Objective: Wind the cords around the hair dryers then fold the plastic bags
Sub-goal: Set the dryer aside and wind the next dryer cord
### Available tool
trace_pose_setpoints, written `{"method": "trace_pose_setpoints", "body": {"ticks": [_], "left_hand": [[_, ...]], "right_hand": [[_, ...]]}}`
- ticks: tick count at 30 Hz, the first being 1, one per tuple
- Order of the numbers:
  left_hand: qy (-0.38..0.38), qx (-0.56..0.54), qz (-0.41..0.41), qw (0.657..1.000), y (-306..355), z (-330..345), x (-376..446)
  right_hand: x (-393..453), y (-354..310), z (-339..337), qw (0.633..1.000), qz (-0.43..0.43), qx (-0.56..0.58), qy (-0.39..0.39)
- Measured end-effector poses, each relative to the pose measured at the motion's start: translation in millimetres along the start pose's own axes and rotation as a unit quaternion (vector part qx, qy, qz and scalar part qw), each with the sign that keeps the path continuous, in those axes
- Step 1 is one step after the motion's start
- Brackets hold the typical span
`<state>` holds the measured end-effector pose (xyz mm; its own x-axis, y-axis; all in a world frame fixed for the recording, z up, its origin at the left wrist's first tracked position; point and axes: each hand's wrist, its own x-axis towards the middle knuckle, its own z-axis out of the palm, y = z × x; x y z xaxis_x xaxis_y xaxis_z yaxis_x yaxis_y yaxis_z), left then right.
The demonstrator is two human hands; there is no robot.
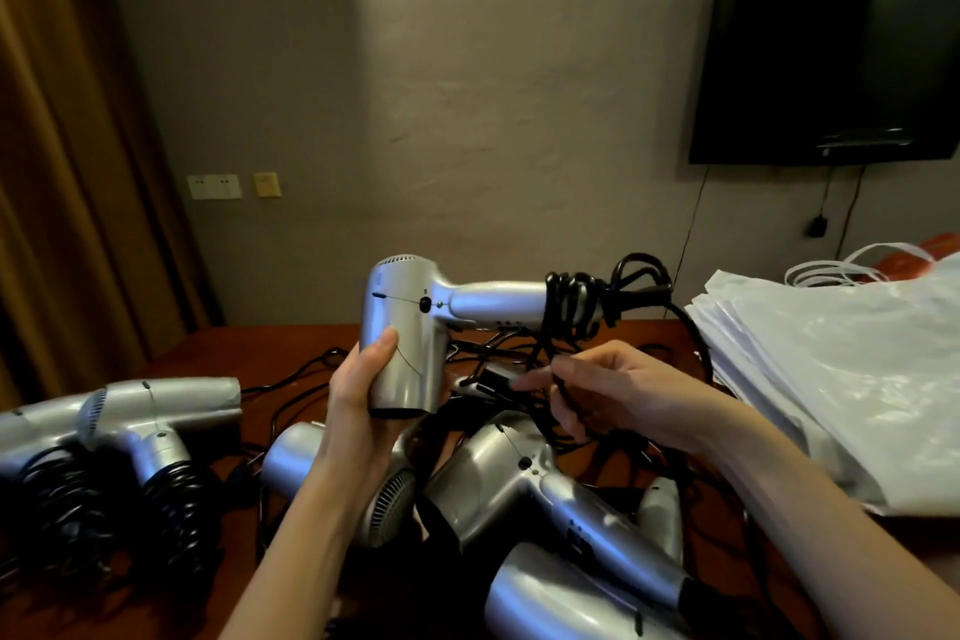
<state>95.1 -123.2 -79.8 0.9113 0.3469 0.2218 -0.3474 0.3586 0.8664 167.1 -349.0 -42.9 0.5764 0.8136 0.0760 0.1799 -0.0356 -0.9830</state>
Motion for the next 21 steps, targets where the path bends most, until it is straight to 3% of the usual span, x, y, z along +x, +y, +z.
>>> {"method": "trace_pose_setpoints", "body": {"ticks": [3, 6, 8, 12, 15, 21], "left_hand": [[-0.023, 0.015, -0.007, 1.000, 1.8, -2.7, -0.3], [-0.027, 0.044, -0.003, 0.999, 5.2, -10.0, 3.6], [-0.039, 0.066, 0.007, 0.997, 7.0, -11.8, 5.0], [-0.055, 0.090, 0.013, 0.994, 4.4, -10.8, 3.5], [-0.036, 0.170, 0.033, 0.984, -2.4, -17.2, 8.5], [-0.024, 0.291, 0.119, 0.949, -2.0, -16.7, 4.8]], "right_hand": [[1.4, -4.4, 2.5, 0.988, 0.035, -0.134, 0.073], [1.3, -1.1, -5.8, 0.969, 0.099, -0.180, 0.133], [-1.1, 6.2, -14.0, 0.972, 0.117, -0.159, 0.130], [-3.5, 11.3, -36.9, 0.993, 0.088, -0.003, 0.075], [-6.3, 0.2, -36.7, 0.995, 0.083, -0.038, 0.035], [-18.3, -28.5, -24.0, 0.971, 0.071, -0.164, 0.160]]}}
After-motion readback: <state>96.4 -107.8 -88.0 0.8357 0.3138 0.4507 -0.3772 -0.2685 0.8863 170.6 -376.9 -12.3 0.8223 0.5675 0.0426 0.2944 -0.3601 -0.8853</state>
